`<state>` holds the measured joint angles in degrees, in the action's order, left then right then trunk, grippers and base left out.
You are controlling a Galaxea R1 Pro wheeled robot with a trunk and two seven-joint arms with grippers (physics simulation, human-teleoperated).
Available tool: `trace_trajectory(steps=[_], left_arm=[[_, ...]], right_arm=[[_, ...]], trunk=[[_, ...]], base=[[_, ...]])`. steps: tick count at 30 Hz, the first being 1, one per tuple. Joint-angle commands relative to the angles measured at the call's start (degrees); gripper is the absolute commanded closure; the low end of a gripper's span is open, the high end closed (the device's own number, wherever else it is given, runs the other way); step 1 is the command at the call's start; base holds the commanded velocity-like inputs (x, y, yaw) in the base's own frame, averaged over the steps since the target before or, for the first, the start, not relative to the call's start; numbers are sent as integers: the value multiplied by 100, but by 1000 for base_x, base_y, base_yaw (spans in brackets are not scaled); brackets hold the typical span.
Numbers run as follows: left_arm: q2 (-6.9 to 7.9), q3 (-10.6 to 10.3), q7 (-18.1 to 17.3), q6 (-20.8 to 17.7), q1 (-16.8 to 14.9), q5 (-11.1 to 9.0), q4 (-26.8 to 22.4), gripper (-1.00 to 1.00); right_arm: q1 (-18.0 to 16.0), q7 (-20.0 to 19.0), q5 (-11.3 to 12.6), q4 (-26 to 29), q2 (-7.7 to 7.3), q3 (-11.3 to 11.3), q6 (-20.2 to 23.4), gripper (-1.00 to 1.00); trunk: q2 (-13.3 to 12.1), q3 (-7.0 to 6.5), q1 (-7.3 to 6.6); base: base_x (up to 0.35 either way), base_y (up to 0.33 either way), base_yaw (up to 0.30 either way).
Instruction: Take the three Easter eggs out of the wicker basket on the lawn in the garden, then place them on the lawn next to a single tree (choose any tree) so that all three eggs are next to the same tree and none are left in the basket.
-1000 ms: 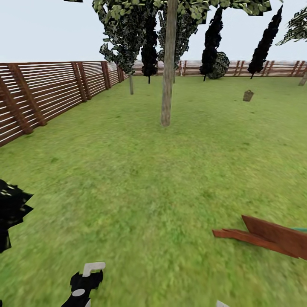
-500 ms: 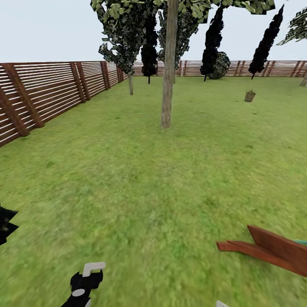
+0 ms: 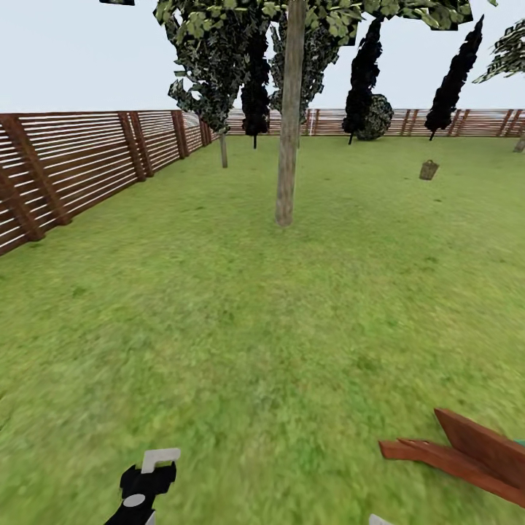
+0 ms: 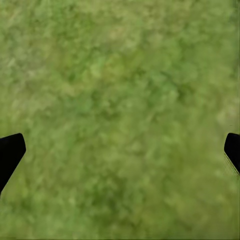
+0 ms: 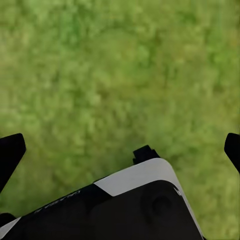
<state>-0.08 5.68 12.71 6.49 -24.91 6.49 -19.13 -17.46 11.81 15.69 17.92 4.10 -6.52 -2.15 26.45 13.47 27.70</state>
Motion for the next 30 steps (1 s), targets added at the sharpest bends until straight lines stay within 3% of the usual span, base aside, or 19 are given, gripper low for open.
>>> trace_trajectory(steps=[1,21,30], left_arm=[[-3,36,5,19,-5,59,6,-100],[-8,31,5,19,-5,63,6,-100],[-8,29,4,19,-5,63,6,-100]], right_arm=[[-3,6,55,1,3,-11,-22,-100],[-3,6,57,1,3,-9,-22,-100],[-3,6,54,1,3,-8,-22,-100]], trunk=[[8,-1,6],[8,-185,6],[8,-204,6]], base=[[323,0,0],[323,0,0],[323,0,0]])
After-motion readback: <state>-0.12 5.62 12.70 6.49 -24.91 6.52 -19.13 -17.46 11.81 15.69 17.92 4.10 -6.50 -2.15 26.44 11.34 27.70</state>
